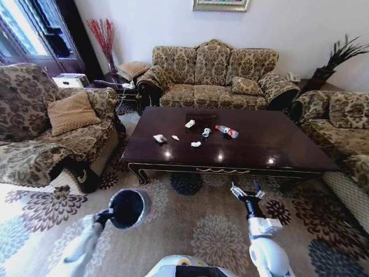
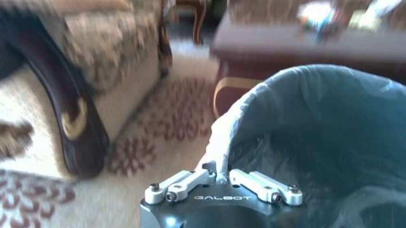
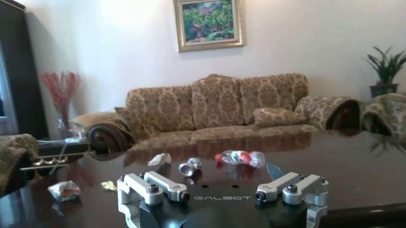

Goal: Move to the front of the table and place the trash on the table into the trash bin.

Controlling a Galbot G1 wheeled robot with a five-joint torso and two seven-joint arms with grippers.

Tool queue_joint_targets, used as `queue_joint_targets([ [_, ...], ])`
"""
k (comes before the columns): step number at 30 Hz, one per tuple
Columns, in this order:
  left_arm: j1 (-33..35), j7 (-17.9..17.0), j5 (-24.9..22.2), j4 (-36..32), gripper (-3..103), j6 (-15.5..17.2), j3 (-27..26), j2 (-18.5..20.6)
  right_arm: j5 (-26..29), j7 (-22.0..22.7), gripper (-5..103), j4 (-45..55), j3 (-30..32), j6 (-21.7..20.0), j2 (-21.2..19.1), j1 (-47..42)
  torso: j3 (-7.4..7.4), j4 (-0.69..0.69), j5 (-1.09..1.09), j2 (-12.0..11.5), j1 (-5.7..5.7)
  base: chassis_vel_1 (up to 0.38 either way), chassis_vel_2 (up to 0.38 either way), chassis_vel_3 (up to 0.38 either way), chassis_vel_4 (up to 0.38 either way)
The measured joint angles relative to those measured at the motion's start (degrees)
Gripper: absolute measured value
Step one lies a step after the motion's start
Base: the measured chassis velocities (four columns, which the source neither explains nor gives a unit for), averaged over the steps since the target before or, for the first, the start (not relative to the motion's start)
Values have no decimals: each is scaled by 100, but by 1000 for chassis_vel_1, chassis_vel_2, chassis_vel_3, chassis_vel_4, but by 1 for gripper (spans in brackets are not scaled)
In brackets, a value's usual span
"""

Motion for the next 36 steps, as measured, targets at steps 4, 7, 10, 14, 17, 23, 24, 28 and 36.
queue_joint_targets([
  [4,61,-28,-41,-187,0,-2,-82,-19,9,-20,100,-11,-1,24,-3,4,0,-12,-8,0,0,0,0,0,0],
  [7,53,-38,-34,-177,0,1,-82,-22,9,-20,100,-12,-1,24,-4,4,1,-8,-7,0,2,0,0,0,0],
  [10,35,-38,-29,-156,0,1,-80,-24,9,-21,100,-12,-2,24,-5,3,1,-6,-5,0,1,0,0,0,0],
  [14,18,-35,-21,-130,0,1,-71,-26,9,-21,100,-12,-1,24,-6,1,0,-7,-4,0,1,0,0,0,0],
  [17,9,-34,-13,-108,0,1,-63,-28,9,-21,100,-12,0,24,-6,1,1,-6,-4,0,1,0,0,0,0],
  [23,-4,-30,-7,-88,0,-1,-56,-30,7,-21,100,-12,0,23,-6,-1,1,-7,-4,0,1,0,0,0,0],
  [24,-6,-29,-5,-84,0,-1,-55,-31,7,-21,100,-12,0,23,-6,-2,1,-7,-4,0,1,0,0,0,0],
  [28,-12,-27,-3,-76,0,-2,-52,-32,6,-21,100,-12,0,23,-6,-2,1,-7,-4,0,1,0,0,0,0],
  [36,-17,-23,1,-65,0,-4,-49,-33,3,-21,100,-11,0,21,-6,-3,1,-7,-4,-1,1,0,0,0,0],
])
